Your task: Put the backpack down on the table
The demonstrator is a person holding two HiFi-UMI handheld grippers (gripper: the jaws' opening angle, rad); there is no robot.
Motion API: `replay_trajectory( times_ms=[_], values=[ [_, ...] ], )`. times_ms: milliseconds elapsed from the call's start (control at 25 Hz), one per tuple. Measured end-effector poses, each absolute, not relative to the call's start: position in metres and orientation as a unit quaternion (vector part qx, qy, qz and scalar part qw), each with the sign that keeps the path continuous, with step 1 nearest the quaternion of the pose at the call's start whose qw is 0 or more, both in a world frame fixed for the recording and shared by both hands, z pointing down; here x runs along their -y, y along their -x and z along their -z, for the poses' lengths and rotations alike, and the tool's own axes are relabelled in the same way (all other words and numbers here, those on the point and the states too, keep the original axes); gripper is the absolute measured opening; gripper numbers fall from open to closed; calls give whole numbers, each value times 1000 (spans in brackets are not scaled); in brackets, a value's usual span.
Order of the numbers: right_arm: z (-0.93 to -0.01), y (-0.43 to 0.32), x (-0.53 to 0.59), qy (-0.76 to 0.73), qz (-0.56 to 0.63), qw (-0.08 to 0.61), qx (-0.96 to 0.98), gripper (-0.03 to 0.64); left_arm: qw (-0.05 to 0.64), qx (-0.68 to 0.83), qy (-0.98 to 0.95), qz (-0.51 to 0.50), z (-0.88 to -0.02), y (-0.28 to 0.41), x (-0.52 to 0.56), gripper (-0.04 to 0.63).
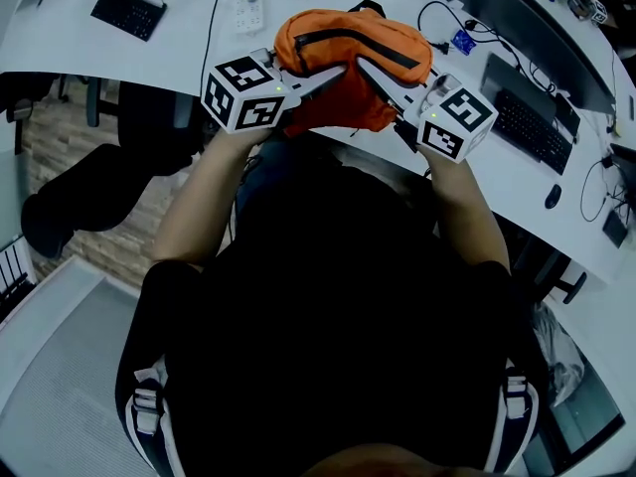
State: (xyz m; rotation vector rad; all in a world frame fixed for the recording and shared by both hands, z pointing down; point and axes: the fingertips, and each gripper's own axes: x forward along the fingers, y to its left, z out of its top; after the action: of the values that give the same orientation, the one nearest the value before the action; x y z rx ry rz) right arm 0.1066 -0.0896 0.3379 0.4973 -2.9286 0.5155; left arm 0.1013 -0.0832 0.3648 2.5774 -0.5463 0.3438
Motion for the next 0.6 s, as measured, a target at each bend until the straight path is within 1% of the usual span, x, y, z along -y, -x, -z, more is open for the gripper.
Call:
replay_trajectory(
  times_ms=[600],
  values=[
    [-331,-83,116,-183,-182,63,964,38,242,173,-946,-130,-358,-76,110,40]
  ],
)
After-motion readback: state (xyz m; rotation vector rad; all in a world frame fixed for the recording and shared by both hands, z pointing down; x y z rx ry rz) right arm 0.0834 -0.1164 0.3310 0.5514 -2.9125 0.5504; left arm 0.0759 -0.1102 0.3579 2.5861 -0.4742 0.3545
